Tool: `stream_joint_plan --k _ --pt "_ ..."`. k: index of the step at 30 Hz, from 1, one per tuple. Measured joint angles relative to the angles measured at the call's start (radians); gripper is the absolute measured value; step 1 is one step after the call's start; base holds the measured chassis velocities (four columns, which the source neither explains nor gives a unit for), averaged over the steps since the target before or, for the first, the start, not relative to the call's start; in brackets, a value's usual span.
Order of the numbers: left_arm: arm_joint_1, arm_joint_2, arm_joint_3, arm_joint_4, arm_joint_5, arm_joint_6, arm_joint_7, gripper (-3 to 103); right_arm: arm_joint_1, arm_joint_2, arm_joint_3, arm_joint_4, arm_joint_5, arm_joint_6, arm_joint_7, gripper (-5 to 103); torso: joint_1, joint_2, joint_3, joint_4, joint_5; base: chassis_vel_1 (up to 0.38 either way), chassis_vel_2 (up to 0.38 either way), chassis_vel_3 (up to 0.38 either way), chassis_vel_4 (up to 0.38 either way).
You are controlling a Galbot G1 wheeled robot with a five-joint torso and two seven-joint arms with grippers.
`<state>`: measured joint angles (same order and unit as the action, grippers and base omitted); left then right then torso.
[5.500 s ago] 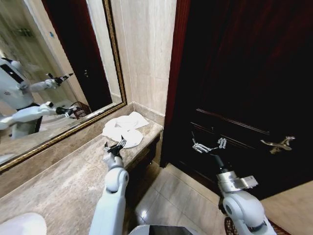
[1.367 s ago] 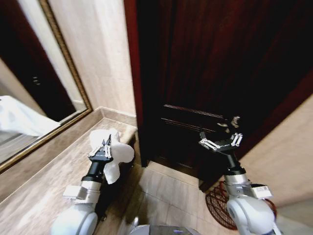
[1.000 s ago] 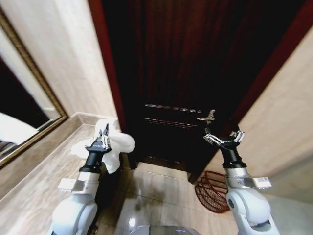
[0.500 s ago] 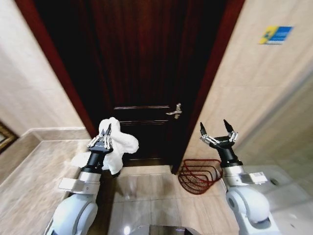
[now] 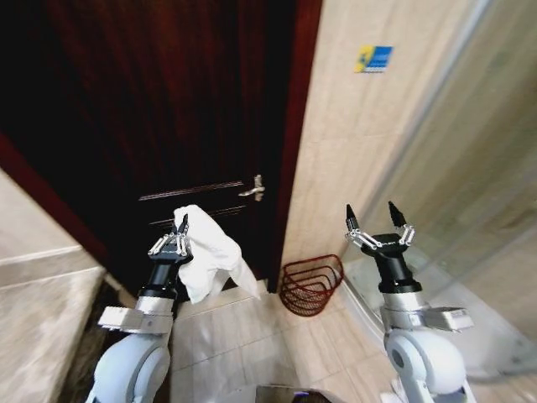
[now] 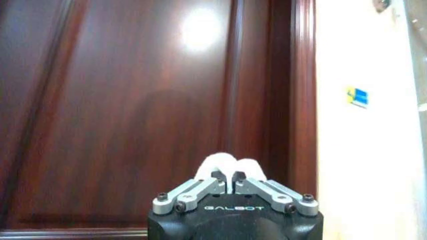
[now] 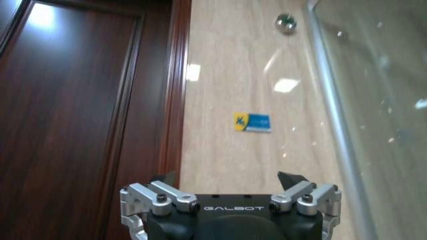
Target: Discard the used towel into the hamper.
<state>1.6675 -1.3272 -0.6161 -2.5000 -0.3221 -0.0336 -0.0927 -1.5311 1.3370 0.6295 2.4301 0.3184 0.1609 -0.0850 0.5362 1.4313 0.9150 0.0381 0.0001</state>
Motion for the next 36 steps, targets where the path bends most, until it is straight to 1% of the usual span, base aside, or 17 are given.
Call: stream_joint_plan --k 3,8,10,13,15,17,20,25,30,31,33,35,36 --pt "0.003 0.003 0.008 0.000 -0.005 0.005 0.004 2 0.008 0.011 -0.001 0.000 0.000 0.009 -0.008 100 0.000 0.000 0.000 0.0002 -0.0002 -0.117 -0.123 -0.092 -0.123" --pt "-0.011 0.004 0.031 0.000 -0.020 0.003 0.009 2 0.007 0.006 0.000 -0.005 -0.003 0.030 -0.005 100 0.000 0.000 0.000 0.0000 -0.0001 -0.123 -0.120 -0.120 -0.130" --pt "-0.013 0.012 0.033 0.000 -0.035 0.003 0.011 2 0.001 0.007 -0.008 0.002 0.026 0.046 0.016 100 0.000 0.000 0.000 0.0000 0.0001 -0.132 -0.114 -0.120 -0.122" --pt "-0.008 0.024 0.030 0.000 -0.050 0.003 0.012 2 -0.001 0.011 -0.010 0.004 0.017 0.054 0.025 100 0.000 0.000 0.000 0.0000 -0.0004 -0.129 -0.135 -0.125 -0.132" --pt "-0.013 0.040 0.025 0.010 -0.066 0.003 0.014 2 0.000 0.022 -0.017 0.001 -0.008 0.059 0.025 100 0.000 0.000 0.000 0.0002 0.0000 -0.103 -0.130 -0.105 -0.125" --pt "-0.015 0.040 0.025 0.013 -0.066 0.004 0.014 2 0.000 0.026 -0.019 0.001 -0.012 0.060 0.025 100 0.000 0.000 0.000 0.0001 0.0000 -0.105 -0.133 -0.110 -0.119" --pt "-0.035 0.047 0.046 0.051 -0.068 0.017 0.012 2 -0.010 0.069 -0.020 0.005 -0.057 0.073 0.018 100 0.000 0.000 0.000 0.0002 -0.0001 -0.120 -0.135 -0.116 -0.114" --pt "-0.063 0.067 0.074 0.081 -0.073 0.017 0.013 2 -0.028 0.083 -0.017 0.005 -0.098 0.090 0.020 100 0.000 0.000 0.000 -0.0001 -0.0002 -0.136 -0.125 -0.128 -0.128" --pt "-0.114 0.098 0.096 0.127 -0.106 0.010 0.013 2 -0.044 0.092 -0.014 -0.001 -0.123 0.102 0.017 100 0.000 0.000 0.000 0.0003 -0.0001 -0.119 -0.123 -0.133 -0.132" --pt "-0.145 0.113 0.109 0.156 -0.118 -0.003 0.013 2 -0.065 0.094 -0.013 0.000 -0.128 0.108 0.010 100 0.000 0.000 0.000 0.0004 0.0000 -0.123 -0.110 -0.116 -0.109" --pt "-0.158 0.118 0.116 0.170 -0.124 -0.007 0.012 2 -0.078 0.094 -0.013 0.002 -0.129 0.109 0.009 100 0.000 0.000 0.000 0.0002 0.0000 -0.123 -0.110 -0.120 -0.109" --pt "-0.239 0.124 0.174 0.239 -0.163 -0.013 0.000 2 -0.117 0.082 -0.012 0.007 -0.129 0.124 0.010 100 0.000 0.000 0.000 -0.0001 -0.0001 -0.115 -0.126 -0.127 -0.115" --pt "-0.279 0.114 0.201 0.275 -0.175 -0.008 -0.013 2 -0.129 0.076 -0.007 0.005 -0.130 0.128 0.012 100 0.000 0.000 0.000 -0.0001 -0.0001 -0.104 -0.150 -0.126 -0.130"
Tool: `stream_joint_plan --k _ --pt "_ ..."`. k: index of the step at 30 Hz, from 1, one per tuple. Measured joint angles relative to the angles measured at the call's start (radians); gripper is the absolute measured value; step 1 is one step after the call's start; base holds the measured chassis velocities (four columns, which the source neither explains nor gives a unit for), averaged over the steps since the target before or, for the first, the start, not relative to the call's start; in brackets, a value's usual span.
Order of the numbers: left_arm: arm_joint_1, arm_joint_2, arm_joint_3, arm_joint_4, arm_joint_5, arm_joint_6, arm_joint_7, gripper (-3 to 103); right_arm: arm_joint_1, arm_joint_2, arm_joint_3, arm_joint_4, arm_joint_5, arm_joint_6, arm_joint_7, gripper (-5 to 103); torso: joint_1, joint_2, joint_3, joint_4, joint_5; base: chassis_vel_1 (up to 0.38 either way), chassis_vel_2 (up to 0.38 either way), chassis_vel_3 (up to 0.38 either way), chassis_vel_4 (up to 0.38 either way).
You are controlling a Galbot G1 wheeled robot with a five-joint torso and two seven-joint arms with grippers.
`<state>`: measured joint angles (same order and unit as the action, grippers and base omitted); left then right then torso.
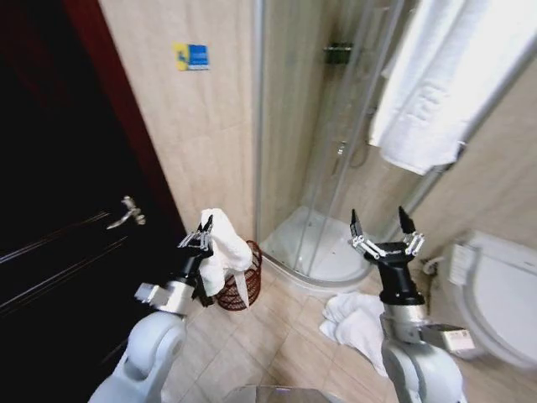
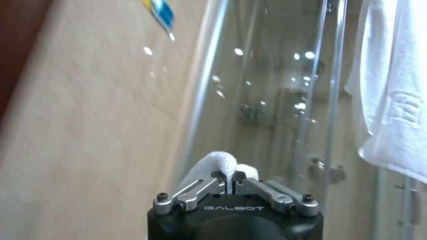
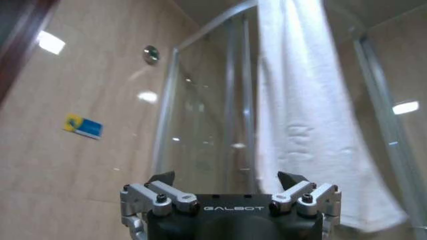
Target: Discard the used towel into the hamper.
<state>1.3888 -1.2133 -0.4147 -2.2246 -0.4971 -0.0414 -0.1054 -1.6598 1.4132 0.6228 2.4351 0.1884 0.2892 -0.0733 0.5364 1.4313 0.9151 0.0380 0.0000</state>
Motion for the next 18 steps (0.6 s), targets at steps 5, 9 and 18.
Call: stream_joint_plan --k 5,9,18 --pt "-0.091 -0.027 0.044 0.103 -0.020 0.007 -0.019 2 -0.014 -0.011 0.012 -0.013 -0.007 0.012 0.005 100 0.000 0.000 0.000 -0.0005 0.0001 -0.125 -0.119 -0.125 -0.109" --pt "-0.144 -0.041 0.037 0.171 -0.009 -0.012 -0.007 2 -0.032 -0.016 0.019 -0.010 -0.009 0.012 0.011 100 0.000 0.000 0.000 0.0001 0.0000 -0.040 -0.032 -0.028 -0.025" --pt "-0.164 -0.065 0.025 0.193 -0.011 -0.024 -0.004 2 -0.071 -0.012 0.021 0.010 -0.067 -0.006 0.043 100 0.000 0.000 0.000 0.0004 0.0001 0.000 0.000 0.000 0.000"
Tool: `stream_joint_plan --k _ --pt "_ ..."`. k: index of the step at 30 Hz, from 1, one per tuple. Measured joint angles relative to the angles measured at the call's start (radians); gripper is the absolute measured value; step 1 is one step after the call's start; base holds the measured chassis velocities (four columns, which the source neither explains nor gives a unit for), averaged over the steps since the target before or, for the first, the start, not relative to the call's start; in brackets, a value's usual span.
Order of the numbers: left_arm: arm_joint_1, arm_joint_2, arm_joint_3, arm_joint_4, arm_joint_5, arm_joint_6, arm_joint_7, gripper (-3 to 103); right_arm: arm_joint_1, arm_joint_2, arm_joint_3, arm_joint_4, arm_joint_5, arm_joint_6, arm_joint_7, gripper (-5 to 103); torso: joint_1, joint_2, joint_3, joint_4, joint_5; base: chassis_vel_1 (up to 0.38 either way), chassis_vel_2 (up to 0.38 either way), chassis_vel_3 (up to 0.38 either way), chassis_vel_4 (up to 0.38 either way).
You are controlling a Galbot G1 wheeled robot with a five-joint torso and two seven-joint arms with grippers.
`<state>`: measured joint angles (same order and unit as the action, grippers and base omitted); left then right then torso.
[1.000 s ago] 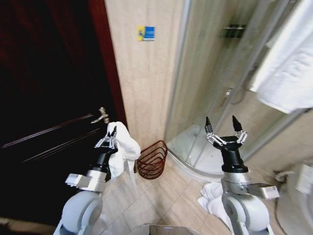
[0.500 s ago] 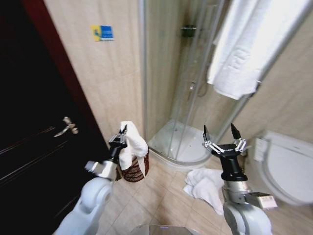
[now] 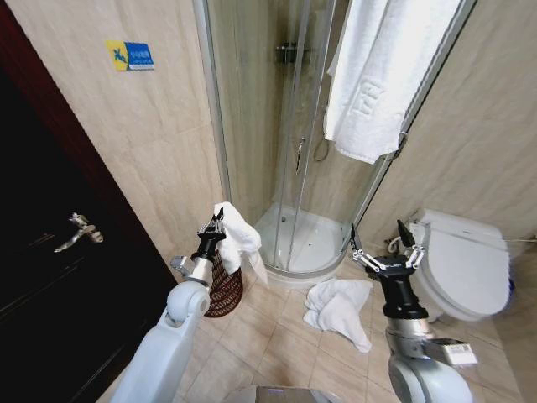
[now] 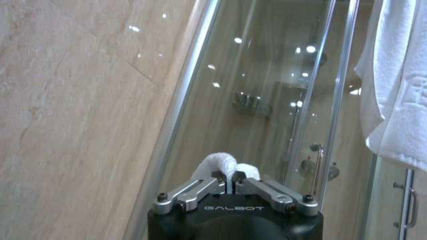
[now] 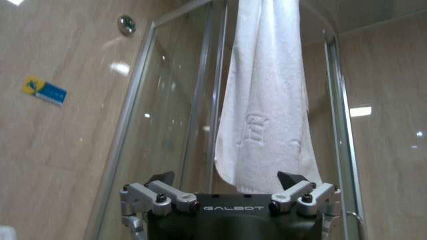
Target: Discard the used towel into the hamper.
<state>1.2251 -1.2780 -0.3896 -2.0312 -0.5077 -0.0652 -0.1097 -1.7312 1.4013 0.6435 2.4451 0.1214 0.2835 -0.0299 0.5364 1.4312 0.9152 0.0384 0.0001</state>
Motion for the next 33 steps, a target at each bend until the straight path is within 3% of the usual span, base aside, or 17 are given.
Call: stream_joint_plan --k 11,20,33 --pt "0.032 -0.029 -0.008 -0.040 0.008 0.004 -0.030 2 -0.061 0.030 -0.017 0.054 -0.025 -0.016 0.031 100 0.000 0.000 0.000 -0.0002 0.0001 0.000 0.000 0.000 0.000" --pt "0.078 -0.062 -0.005 -0.024 0.105 -0.020 -0.082 2 -0.057 0.052 -0.038 0.021 -0.051 0.011 0.036 100 0.000 0.000 0.000 0.0000 -0.0001 0.000 0.000 0.000 0.000" --pt "0.030 -0.079 0.013 0.040 0.109 -0.027 -0.068 2 -0.023 0.022 -0.052 0.024 0.030 0.002 0.010 100 0.000 0.000 0.000 -0.0003 0.0000 -0.002 0.003 0.004 -0.003"
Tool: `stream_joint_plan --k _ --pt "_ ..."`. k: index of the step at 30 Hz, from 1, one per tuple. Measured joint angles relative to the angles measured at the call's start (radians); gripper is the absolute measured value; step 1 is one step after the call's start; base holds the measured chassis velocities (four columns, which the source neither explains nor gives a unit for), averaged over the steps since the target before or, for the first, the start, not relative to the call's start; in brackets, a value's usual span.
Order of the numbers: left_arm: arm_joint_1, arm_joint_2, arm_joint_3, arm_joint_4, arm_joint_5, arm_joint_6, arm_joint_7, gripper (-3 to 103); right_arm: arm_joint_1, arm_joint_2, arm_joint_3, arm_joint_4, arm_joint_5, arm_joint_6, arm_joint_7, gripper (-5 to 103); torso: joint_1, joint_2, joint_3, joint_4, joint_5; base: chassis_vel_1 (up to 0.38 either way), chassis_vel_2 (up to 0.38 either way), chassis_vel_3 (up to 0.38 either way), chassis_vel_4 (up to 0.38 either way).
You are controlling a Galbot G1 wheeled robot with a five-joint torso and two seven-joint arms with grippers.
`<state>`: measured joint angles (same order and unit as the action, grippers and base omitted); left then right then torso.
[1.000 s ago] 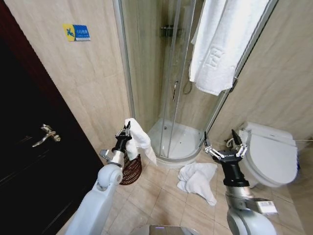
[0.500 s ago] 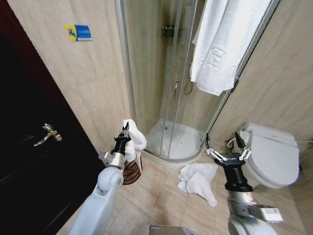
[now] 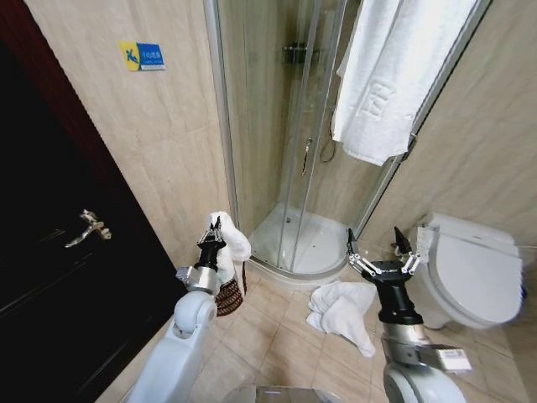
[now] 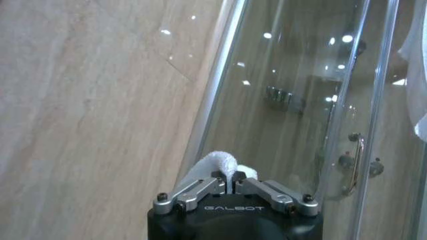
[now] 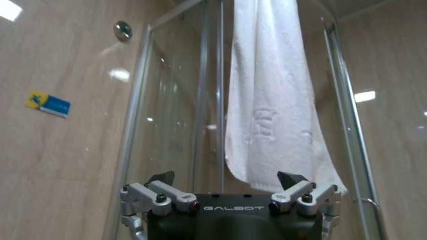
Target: Discard the used towel into the hamper.
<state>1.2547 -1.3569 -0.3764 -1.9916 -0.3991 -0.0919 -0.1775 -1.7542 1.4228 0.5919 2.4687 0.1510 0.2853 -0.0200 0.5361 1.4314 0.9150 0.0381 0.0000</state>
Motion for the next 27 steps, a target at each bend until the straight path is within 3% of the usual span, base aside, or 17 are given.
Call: stream_joint_plan --k 21,27 --pt "-0.190 0.027 -0.009 0.188 -0.042 -0.013 -0.036 2 0.032 -0.006 0.007 -0.020 0.038 0.017 -0.037 100 0.000 0.000 0.000 0.0000 0.0000 -0.068 0.070 0.063 -0.070" --pt "-0.221 0.006 -0.008 0.234 -0.021 -0.014 -0.106 2 0.042 -0.012 0.012 -0.032 0.039 0.019 -0.037 100 0.000 0.000 0.000 0.0000 0.0001 0.000 0.000 0.000 0.000"
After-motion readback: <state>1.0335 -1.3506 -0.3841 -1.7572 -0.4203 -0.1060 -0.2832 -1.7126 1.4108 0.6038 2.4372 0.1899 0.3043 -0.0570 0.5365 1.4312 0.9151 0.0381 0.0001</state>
